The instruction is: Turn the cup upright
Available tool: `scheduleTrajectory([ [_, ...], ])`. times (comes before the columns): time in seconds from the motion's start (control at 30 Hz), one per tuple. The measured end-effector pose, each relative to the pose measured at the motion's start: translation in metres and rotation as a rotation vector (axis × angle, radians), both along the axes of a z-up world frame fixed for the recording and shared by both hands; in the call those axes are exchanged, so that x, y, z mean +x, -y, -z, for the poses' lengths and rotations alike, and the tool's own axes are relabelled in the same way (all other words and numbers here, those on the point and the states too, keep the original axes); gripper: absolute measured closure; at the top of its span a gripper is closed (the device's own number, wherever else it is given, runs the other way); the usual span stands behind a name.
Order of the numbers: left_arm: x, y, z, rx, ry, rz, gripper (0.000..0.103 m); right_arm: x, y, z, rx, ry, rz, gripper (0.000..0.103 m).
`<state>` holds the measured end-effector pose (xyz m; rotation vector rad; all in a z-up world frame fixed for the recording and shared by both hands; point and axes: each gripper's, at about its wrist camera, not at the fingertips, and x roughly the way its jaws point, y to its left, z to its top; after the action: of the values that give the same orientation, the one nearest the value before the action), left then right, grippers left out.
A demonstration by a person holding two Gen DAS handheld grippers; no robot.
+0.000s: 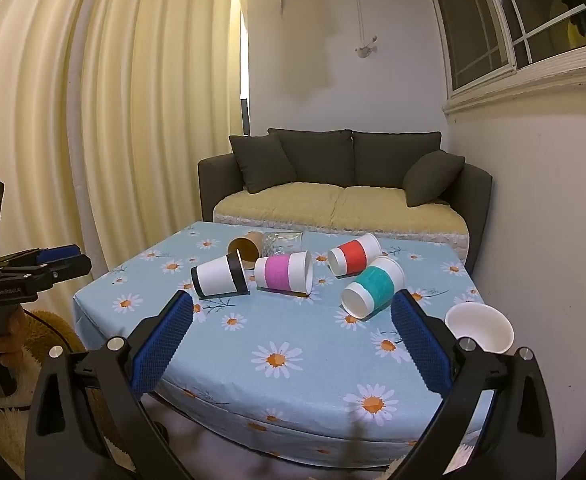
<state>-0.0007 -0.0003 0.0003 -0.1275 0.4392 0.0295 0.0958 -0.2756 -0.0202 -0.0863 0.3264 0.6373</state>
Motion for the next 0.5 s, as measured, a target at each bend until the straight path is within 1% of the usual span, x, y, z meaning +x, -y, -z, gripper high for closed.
scheduleTrajectory([
  [0.5,0.0005,0.0004,-0.0002,0.003,0.0,-0.001,0.026,0.0002,0.0014,0.0009,-0.004,-0.008,0.0,0.005],
])
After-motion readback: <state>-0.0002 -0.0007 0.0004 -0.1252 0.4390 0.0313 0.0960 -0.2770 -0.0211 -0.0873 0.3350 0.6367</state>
